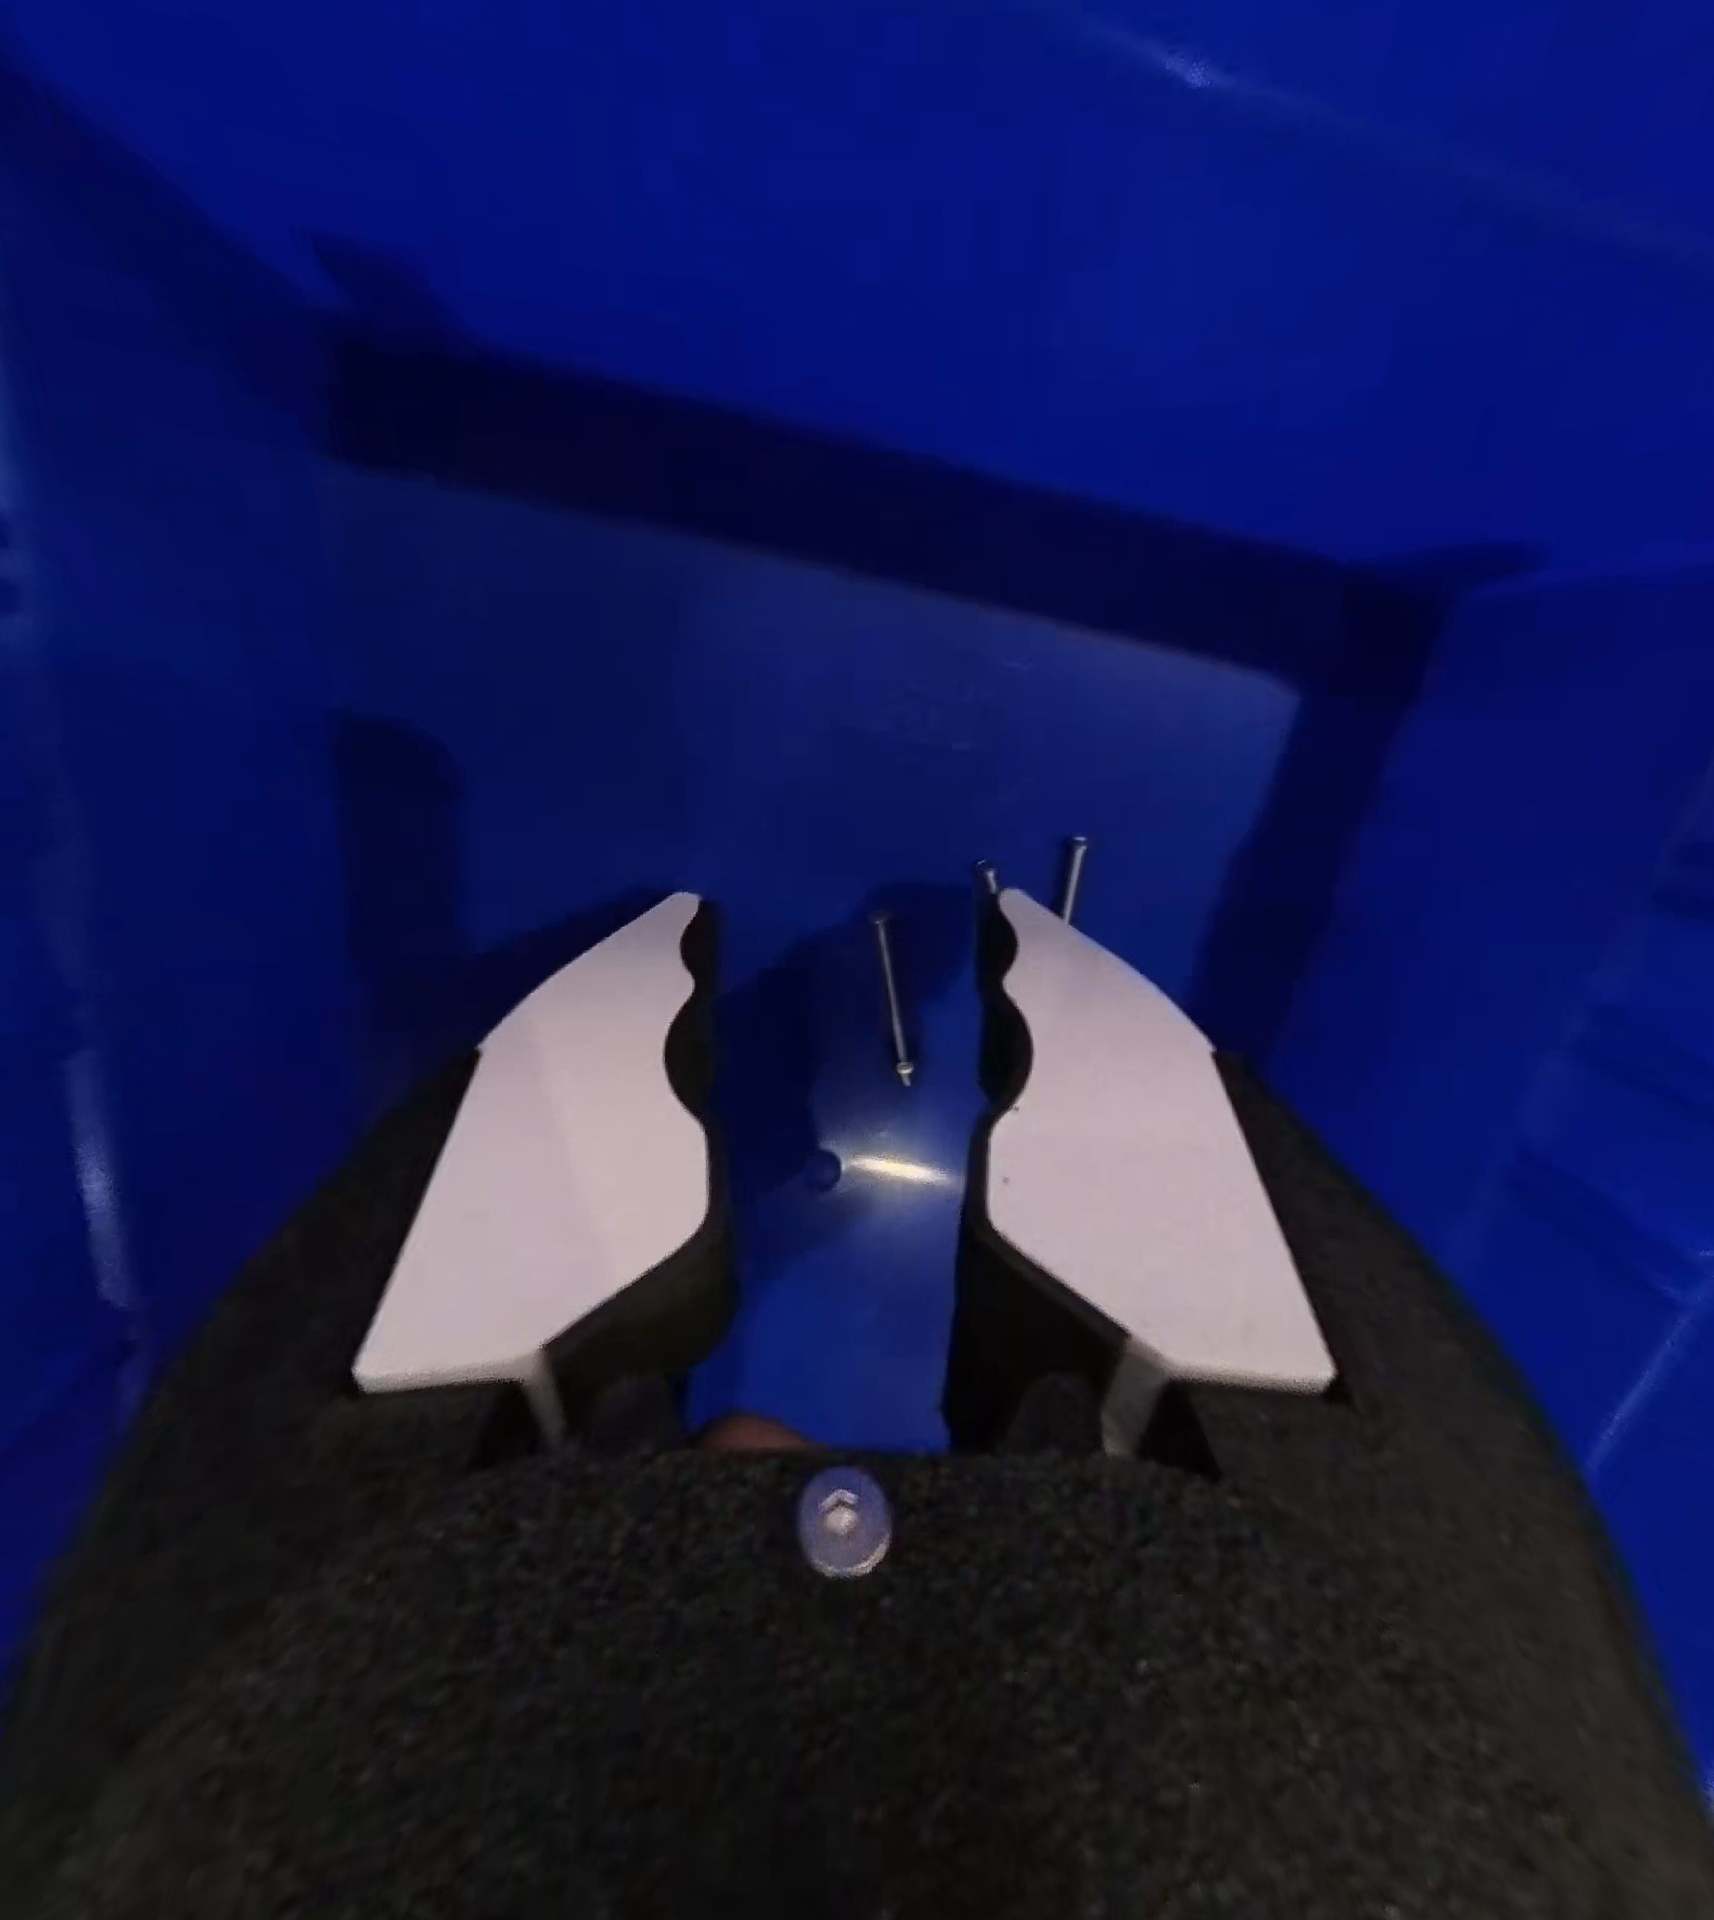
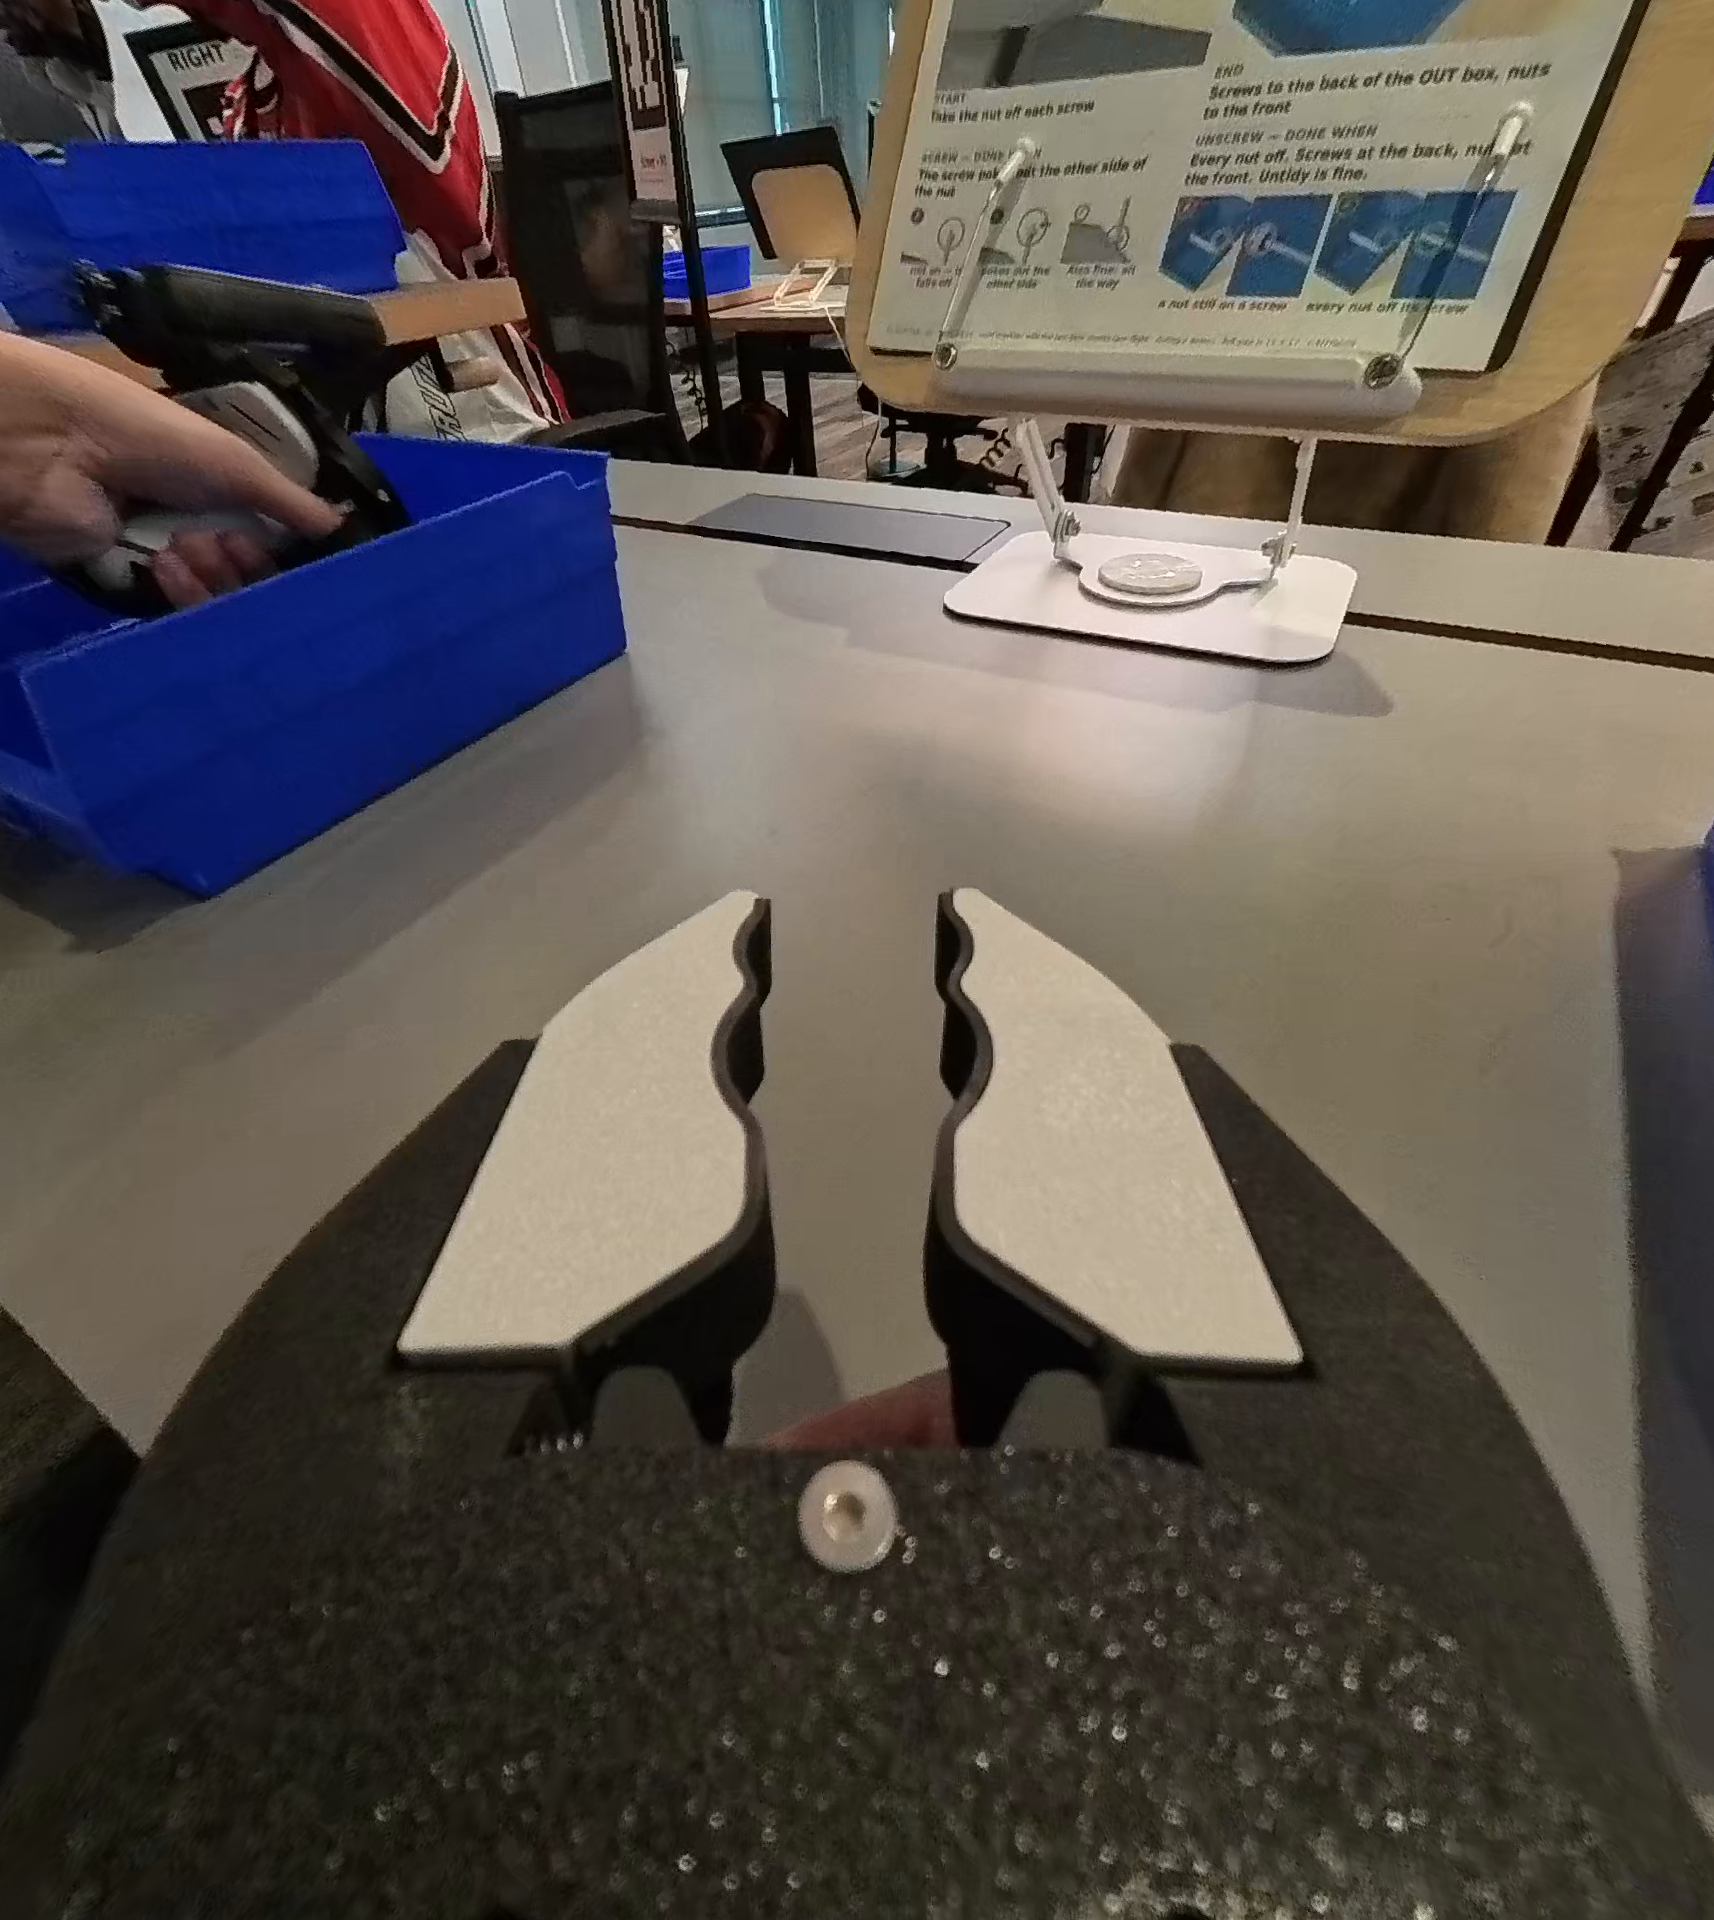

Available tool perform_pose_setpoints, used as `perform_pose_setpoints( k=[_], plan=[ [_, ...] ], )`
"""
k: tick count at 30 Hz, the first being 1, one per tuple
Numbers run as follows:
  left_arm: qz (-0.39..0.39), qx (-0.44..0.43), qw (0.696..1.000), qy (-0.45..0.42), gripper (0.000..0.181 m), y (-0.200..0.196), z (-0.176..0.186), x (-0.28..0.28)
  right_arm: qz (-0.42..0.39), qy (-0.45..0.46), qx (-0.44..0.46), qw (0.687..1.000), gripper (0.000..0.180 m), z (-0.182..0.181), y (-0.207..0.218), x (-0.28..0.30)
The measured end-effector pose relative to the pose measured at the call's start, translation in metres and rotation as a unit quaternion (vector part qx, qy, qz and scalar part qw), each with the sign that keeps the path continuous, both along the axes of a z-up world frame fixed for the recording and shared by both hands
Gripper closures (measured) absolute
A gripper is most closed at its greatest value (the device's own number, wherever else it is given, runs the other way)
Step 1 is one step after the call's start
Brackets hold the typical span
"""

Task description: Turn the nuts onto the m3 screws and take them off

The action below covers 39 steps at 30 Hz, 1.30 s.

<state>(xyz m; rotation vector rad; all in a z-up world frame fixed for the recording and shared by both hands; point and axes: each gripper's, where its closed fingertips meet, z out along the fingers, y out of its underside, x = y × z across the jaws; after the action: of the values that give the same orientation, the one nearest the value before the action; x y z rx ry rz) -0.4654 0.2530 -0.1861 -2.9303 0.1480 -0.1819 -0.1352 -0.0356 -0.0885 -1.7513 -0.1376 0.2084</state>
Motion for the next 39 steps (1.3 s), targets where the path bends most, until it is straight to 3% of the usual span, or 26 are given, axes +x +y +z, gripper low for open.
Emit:
perform_pose_setpoints(
  k=[4,7,14,17,20,24,27,31,35,39],
  plan=[
    [-0.007,0.000,0.999,0.039,0.142,-0.002,-0.002,-0.005,-0.001,-0.004,0.002,1.000,0.150,0.003,-0.001,0.001],
    [-0.023,0.002,0.998,0.061,0.176,-0.004,-0.004,-0.006,-0.001,-0.003,0.003,1.000,0.150,0.005,-0.002,0.001],
    [-0.037,0.018,0.998,0.053,0.176,-0.001,-0.001,-0.007,0.001,-0.009,0.006,1.000,0.151,0.008,-0.004,0.000],
    [-0.051,0.065,0.997,0.006,0.176,0.004,0.025,0.000,0.005,-0.016,0.008,1.000,0.153,0.008,-0.004,-0.001],
    [-0.100,0.154,0.981,-0.057,0.177,0.000,0.081,0.019,0.023,-0.024,0.000,0.999,0.153,0.005,-0.003,-0.006],
    [-0.174,0.293,0.922,-0.183,0.177,-0.046,0.170,0.068,0.096,-0.005,-0.018,0.995,0.153,0.005,0.002,-0.035],
    [-0.224,0.388,0.860,-0.245,0.177,-0.099,0.208,0.112,0.148,0.066,-0.016,0.987,0.153,0.014,0.006,-0.056],
    [-0.277,0.465,0.797,-0.270,0.177,-0.161,0.205,0.164,0.203,0.185,-0.037,0.961,0.153,0.019,0.006,-0.077],
    [-0.327,0.438,0.754,-0.364,0.177,-0.217,0.192,0.218,0.245,0.259,-0.034,0.934,0.154,0.041,0.010,-0.092],
    [-0.349,0.424,0.722,-0.421,0.177,-0.247,0.188,0.244,0.270,0.294,-0.019,0.917,0.156,0.059,0.011,-0.091]
  ],
)
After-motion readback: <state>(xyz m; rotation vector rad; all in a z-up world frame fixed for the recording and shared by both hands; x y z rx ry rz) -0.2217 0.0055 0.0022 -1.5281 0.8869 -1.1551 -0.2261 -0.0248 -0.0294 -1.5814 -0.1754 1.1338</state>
